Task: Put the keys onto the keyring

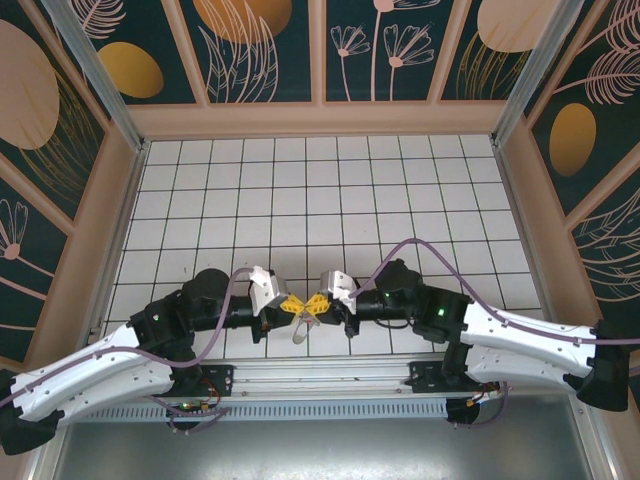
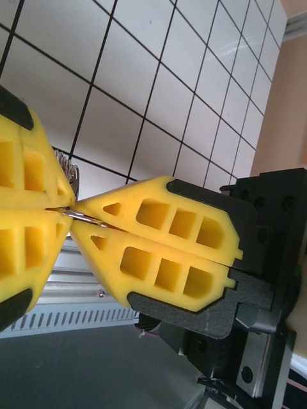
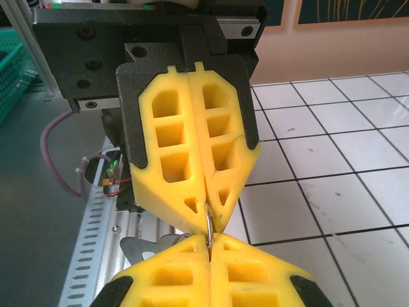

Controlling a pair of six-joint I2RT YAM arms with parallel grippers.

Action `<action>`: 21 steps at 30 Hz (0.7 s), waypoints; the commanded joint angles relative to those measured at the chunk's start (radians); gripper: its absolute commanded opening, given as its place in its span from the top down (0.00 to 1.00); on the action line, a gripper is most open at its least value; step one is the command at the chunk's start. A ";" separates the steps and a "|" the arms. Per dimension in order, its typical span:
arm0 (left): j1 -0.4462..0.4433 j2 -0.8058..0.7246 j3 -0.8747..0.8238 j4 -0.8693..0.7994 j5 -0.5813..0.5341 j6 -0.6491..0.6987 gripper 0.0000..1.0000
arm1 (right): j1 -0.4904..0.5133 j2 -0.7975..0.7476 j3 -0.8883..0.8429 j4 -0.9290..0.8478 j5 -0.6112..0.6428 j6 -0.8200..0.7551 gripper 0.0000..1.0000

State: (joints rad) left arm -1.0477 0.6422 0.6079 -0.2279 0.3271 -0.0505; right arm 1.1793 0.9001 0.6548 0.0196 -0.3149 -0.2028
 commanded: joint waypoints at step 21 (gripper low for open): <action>-0.010 0.059 0.138 -0.197 -0.033 0.096 0.73 | -0.030 0.142 0.236 -0.345 0.126 -0.192 1.00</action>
State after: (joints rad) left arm -1.0508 0.7074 0.7101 -0.4000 0.2775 0.0257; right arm 1.1584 1.0435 0.8597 -0.3176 -0.2169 -0.3695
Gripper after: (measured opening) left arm 0.267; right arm 0.046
